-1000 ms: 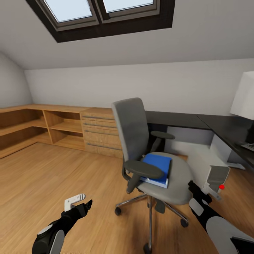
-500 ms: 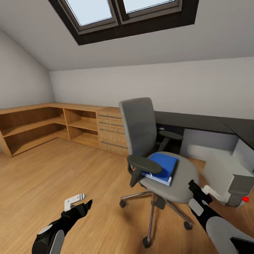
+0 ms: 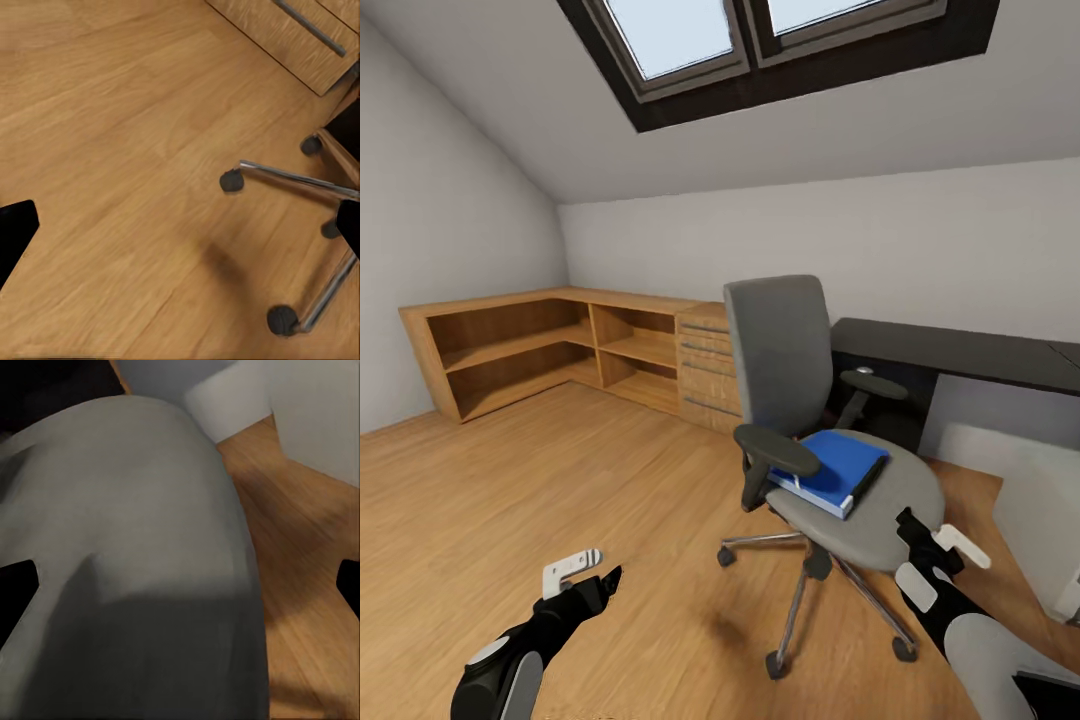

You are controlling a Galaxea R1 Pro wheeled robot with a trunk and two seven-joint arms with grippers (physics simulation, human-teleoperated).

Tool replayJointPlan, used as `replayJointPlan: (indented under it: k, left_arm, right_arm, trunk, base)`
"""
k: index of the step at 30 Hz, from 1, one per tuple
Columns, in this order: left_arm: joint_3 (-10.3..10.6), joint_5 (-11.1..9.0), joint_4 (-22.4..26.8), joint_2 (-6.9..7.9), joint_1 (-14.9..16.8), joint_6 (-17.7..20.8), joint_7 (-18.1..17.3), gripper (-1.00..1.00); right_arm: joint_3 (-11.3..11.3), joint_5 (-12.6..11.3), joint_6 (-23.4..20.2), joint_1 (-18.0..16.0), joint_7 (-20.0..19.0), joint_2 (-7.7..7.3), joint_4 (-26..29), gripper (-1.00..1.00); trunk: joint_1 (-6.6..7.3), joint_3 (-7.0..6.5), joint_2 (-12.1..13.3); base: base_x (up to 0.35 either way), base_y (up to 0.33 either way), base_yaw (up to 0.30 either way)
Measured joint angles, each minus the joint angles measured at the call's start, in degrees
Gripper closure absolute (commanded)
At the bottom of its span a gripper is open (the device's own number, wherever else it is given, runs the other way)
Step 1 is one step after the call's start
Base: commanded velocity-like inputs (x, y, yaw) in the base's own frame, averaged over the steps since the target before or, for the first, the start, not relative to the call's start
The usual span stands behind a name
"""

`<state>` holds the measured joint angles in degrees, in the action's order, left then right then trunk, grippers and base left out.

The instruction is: In the bedroom, organize the workspace by keeping the computer under the desk, ensuring the monitor is on the desk, placing the keyboard on the desk next to the monitor, placing the mouse on the desk next to the keyboard, moving the folder from the swivel chair onto the desk next to the mouse, stacking the notebook on top of the folder with the pen on top of the notebook, and positioning the swivel chair next to the desk.

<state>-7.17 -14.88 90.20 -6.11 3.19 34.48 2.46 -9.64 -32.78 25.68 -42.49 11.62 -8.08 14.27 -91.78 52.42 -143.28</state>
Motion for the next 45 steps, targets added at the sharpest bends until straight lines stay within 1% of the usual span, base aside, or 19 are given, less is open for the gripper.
replayJointPlan:
  k: [7,8,9,12,13,15,17,18,28,29,32,40,42,45]
  left_arm:
    - [0.02,0.01,-0.04,0.0,0.0,0.02,0.06,-1.0]
    - [0.02,0.0,-0.05,0.0,0.0,0.05,0.05,-1.0]
    - [0.02,0.0,-0.06,0.0,0.0,0.07,0.03,-1.0]
    - [0.03,0.0,-0.07,0.0,0.01,0.08,0.01,-1.0]
    - [0.03,0.0,-0.08,0.0,0.01,0.08,0.01,-1.0]
    - [0.03,0.01,-0.08,0.0,0.01,0.09,0.04,-1.0]
    - [0.07,0.02,-0.09,0.0,0.02,0.09,0.04,-1.0]
    - [0.09,0.02,-0.1,-0.01,0.03,0.09,0.03,-1.0]
    - [0.06,0.02,-0.13,-0.01,0.04,0.08,0.01,-1.0]
    - [0.06,0.02,-0.13,-0.01,0.04,0.09,0.01,-1.0]
    - [0.05,0.02,-0.15,0.0,0.03,0.09,0.01,-1.0]
    - [0.32,0.01,-0.47,-0.08,0.03,0.09,0.06,-1.0]
    - [0.46,0.04,-0.52,-0.08,0.03,0.09,0.04,-1.0]
    - [1.01,0.07,-0.58,-0.09,0.03,0.14,0.02,-1.0]
  right_arm:
    - [0.13,0.02,1.7,0.0,0.0,0.0,0.09,-1.0]
    - [-0.02,0.05,0.22,0.01,0.08,0.06,0.79,-1.0]
    - [0.0,0.12,0.23,0.01,0.11,0.1,0.88,-1.0]
    - [0.04,0.16,1.59,0.02,0.07,0.09,0.4,-1.0]
    - [0.12,0.22,1.27,0.02,0.06,0.09,0.57,-1.0]
    - [0.07,0.18,-0.79,0.03,0.11,0.08,1.58,-1.0]
    - [0.21,0.2,-3.6,0.03,0.08,0.08,2.86,-1.0]
    - [0.73,0.27,-3.91,0.04,-0.14,0.1,2.86,-1.0]
    - [0.71,0.36,-4.0,0.04,-0.29,0.08,0.55,-1.0]
    - [0.38,-0.27,-3.86,0.08,-0.23,0.05,-0.11,-1.0]
    - [0.32,-0.45,-3.86,0.14,-0.29,-0.04,-0.17,-1.0]
    - [0.17,-1.07,-4.05,0.17,-1.96,-0.74,-0.12,-1.0]
    - [0.14,-1.63,-4.11,0.19,-2.4,-1.06,-0.12,-1.0]
    - [0.1,-3.49,-4.45,0.17,-4.22,-2.22,-0.19,-1.0]
  trunk:
    - [0.03,0.29,-0.01]
    - [0.01,0.34,0.0]
    - [0.01,0.38,0.0]
    - [0.0,0.51,0.0]
    - [0.0,0.53,0.0]
    - [0.0,0.55,0.0]
    - [0.0,0.55,0.0]
    - [0.0,0.53,0.01]
    - [0.0,0.34,0.01]
    - [-0.01,0.35,0.01]
    - [-0.01,0.34,0.01]
    - [-0.01,0.34,0.01]
    - [-0.01,0.34,0.01]
    - [-0.01,0.34,0.01]
  base:
    - [0.13,0.0,0.257]
    - [0.082,0.0,0.244]
    - [0.052,0.0,0.231]
    - [0.023,0.0,0.133]
    - [0.009,0.0,0.052]
    - [0.005,0.0,0.027]
    - [0.001,0.0,-0.105]
    - [0.001,0.0,-0.162]
    - [0.0,0.0,-0.246]
    - [0.0,0.0,-0.131]
    - [0.0,0.0,-0.052]
    - [0.0,0.0,-0.01]
    - [0.0,0.0,-0.002]
    - [0.0,0.0,-0.001]
